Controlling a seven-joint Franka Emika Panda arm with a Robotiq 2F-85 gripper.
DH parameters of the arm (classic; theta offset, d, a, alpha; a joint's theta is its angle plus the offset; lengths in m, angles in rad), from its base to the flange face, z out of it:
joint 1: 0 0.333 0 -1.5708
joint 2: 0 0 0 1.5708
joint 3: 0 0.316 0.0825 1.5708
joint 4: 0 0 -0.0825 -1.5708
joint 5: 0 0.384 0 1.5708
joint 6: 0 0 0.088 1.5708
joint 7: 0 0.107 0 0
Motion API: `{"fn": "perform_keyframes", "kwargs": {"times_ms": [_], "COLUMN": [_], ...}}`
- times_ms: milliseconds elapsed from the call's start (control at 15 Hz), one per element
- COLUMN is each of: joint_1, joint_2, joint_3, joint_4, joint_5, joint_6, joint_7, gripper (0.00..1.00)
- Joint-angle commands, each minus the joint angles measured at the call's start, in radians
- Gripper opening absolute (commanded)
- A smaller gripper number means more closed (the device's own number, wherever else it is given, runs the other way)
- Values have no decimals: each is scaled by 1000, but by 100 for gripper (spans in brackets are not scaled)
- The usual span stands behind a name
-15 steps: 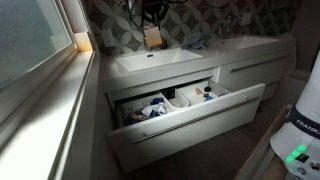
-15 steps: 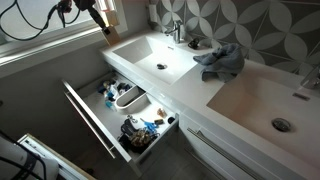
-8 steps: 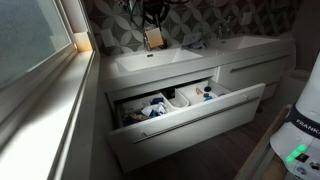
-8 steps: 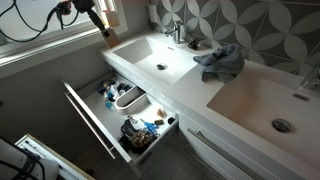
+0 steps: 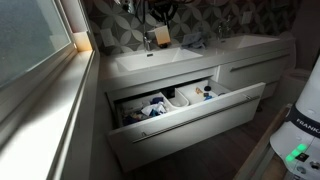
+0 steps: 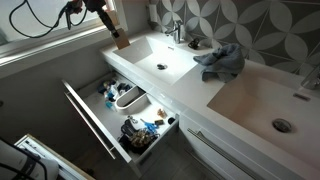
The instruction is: Place the orange box between the sinks
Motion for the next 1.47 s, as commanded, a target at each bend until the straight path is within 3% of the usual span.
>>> {"fn": "perform_keyframes", "kwargs": {"times_ms": [0,467,667,733,800,1067,1133,1400], "joint_1": [-104,-227,-237,-227,-227,-224,-224,-238], "joint_2": [10,150,187,159,172,173,172,246], "joint_3": [-60,-162,-191,-188,-193,-193,-193,-214], "joint_4": [52,202,189,170,170,171,171,225], "joint_5": [44,172,208,171,172,172,172,213], "joint_6": [7,-24,28,6,9,9,9,30], "joint_7": [11,99,208,139,145,143,143,273], "gripper": [1,1,1,1,6,6,1,1]}}
